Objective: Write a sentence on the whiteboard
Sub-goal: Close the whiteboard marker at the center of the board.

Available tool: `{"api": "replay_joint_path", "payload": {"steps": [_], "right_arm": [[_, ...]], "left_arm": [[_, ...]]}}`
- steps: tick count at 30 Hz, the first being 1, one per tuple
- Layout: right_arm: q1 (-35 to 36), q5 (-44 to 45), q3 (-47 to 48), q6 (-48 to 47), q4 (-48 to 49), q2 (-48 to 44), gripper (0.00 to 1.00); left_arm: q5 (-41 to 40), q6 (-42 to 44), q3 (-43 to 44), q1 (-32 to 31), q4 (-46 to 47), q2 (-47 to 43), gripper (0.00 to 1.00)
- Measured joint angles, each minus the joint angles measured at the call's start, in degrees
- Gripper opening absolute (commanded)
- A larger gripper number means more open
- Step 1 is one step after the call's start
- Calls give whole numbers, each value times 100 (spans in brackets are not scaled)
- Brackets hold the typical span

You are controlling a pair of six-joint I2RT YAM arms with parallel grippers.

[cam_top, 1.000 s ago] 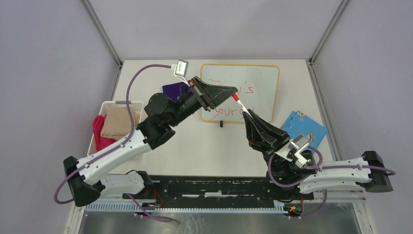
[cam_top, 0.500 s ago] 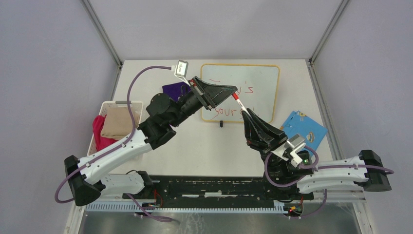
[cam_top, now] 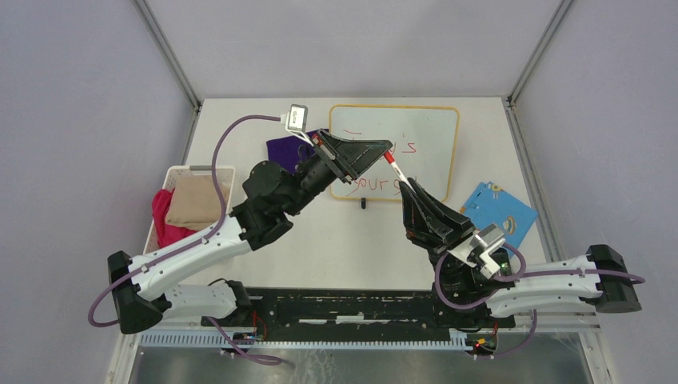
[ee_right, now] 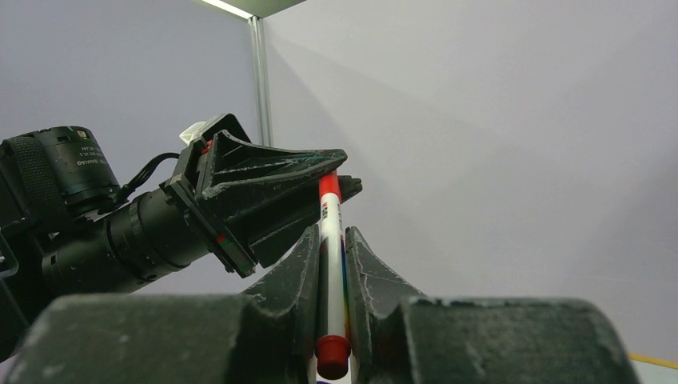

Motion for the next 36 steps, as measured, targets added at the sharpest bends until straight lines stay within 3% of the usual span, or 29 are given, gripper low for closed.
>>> {"api": "replay_joint_path", "payload": {"steps": [19, 24, 26, 30, 36], "right_arm": [[-214, 7, 238, -227, 127, 260, 0], [-282, 42, 282, -164, 20, 243, 0], [-291, 48, 293, -144, -57, 232, 0], [-391, 177, 302, -28, -293, 164, 0], [-393, 33, 280, 374, -782, -229, 0]], "left_arm": [[-122, 11, 125, -328, -127, 166, 4], [22, 111, 68, -501, -280, 118, 48], [192, 199, 20, -549, -372, 33, 59], [431, 332, -192, -820, -706, -144, 69], [251, 533, -278, -675, -1093, -564, 73]]}}
